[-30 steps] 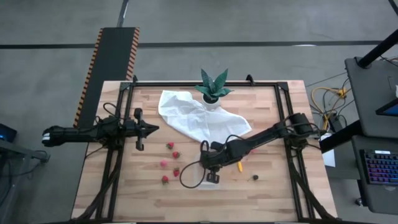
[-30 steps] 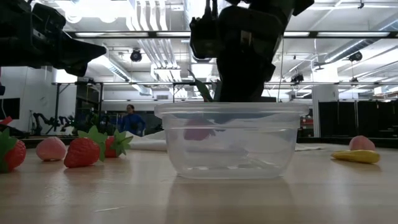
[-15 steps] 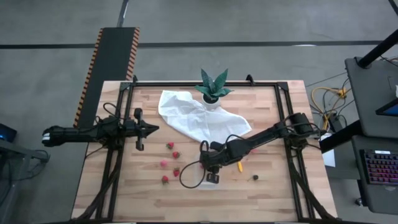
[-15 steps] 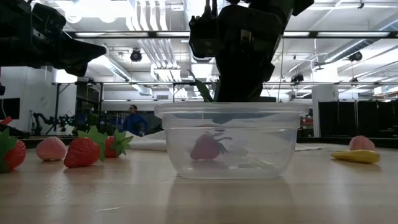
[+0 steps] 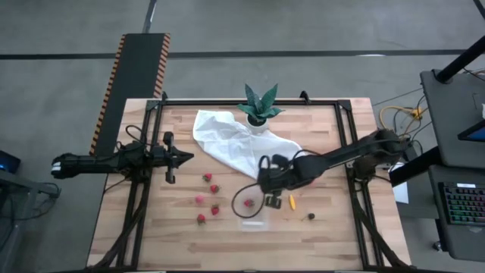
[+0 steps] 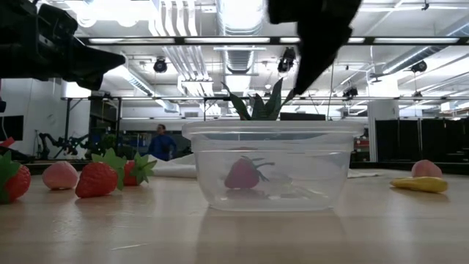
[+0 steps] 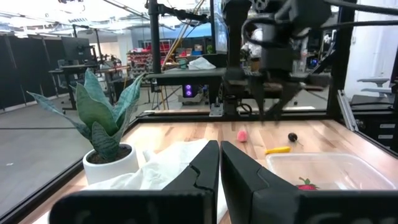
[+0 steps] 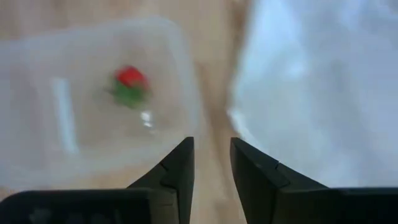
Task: Pick and placing Produce into tupperware
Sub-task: Put the pink peach into the transparent bin
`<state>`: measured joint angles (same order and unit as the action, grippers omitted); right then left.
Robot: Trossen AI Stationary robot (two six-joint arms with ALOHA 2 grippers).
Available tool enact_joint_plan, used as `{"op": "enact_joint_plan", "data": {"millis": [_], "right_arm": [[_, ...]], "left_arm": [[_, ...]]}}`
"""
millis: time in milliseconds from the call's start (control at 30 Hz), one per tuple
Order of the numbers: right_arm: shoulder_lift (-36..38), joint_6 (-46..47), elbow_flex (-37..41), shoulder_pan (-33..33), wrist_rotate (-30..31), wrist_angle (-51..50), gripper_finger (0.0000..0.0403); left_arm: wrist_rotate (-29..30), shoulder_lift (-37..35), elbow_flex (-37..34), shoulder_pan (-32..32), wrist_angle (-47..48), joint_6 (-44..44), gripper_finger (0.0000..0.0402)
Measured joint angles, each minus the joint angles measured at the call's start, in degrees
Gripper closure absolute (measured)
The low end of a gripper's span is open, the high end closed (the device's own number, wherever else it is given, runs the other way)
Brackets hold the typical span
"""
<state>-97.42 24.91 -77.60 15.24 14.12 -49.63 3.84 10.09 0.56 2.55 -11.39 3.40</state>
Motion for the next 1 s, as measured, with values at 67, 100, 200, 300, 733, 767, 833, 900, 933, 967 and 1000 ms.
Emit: {"op": "enact_joint_plan", "data": {"millis": [67,100,200,300,733,767,833,900,933,967,1000], "right_arm": [[2.50,3.09,0.57,0.43,3.22,-5.31,0.0305],[3.83,4.52,0.97,0.65,4.56,-7.65,0.0304],[8.23,9.54,3.35,1.78,7.62,-12.85,0.0299],[13.03,13.68,6.99,3.51,9.61,-14.56,0.0294],[32.33,31.71,27.44,10.39,11.02,-12.25,0.0230],[33.26,32.90,28.95,10.43,11.00,-11.13,0.0224],[34.49,34.75,31.88,10.36,11.01,-8.78,0.0213],[34.96,35.75,34.55,10.25,11.01,-5.93,0.0206],[35.07,36.16,35.72,10.25,10.97,-4.26,0.0204],[35.12,36.48,36.80,10.25,10.53,-2.65,0.0203],[35.08,36.67,37.85,10.24,9.94,-1.01,0.0202]], "left_arm": [[0.01,0.00,0.00,0.00,0.06,0.00,0.0402],[0.00,0.02,0.00,0.02,0.09,0.00,0.0402],[0.00,0.15,0.00,0.01,0.39,0.00,0.0402],[0.00,0.33,0.00,0.00,0.45,0.00,0.0402],[0.02,0.57,0.00,0.00,0.85,0.00,0.0402],[0.04,0.55,0.00,0.00,0.85,0.00,0.0402],[0.02,0.55,0.00,0.00,0.85,0.00,0.0402],[0.04,0.55,0.00,0.01,0.85,0.00,0.0402],[0.04,0.55,0.00,0.01,0.84,0.00,0.0402],[0.04,0.59,0.00,0.01,0.83,0.00,0.0402],[0.04,0.64,0.00,0.00,0.83,0.00,0.0402]]}}
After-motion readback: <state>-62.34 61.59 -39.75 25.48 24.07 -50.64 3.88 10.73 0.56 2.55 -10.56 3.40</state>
